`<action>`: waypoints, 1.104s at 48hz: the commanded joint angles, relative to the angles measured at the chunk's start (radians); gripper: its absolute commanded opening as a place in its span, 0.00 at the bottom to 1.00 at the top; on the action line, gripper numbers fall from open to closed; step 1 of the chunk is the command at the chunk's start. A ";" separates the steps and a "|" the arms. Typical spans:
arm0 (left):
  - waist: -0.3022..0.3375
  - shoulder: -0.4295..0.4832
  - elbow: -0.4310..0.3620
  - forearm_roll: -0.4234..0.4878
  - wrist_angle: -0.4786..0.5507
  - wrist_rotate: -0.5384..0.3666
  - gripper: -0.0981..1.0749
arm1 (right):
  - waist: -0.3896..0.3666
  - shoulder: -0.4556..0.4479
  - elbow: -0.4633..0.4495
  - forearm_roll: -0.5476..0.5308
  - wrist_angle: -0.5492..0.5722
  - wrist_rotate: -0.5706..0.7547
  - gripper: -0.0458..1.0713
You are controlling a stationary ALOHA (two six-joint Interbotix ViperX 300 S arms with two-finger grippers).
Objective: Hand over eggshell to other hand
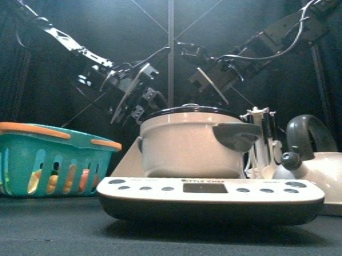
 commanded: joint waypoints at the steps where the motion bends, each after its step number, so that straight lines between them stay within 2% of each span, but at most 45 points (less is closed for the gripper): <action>1: 0.005 -0.023 -0.005 0.000 -0.003 0.002 0.64 | 0.011 -0.054 0.002 -0.005 0.002 0.002 0.66; 23: 0.008 -0.060 0.029 0.000 -0.003 0.002 0.64 | 0.058 -0.166 0.074 -0.029 0.026 0.005 0.66; 34: 0.005 -0.077 0.044 0.000 -0.003 0.002 0.64 | 0.069 -0.170 0.098 -0.021 0.084 0.006 0.66; 53: 0.003 -0.087 0.049 0.002 -0.003 0.002 0.64 | 0.067 -0.169 0.101 -0.021 0.092 0.005 0.66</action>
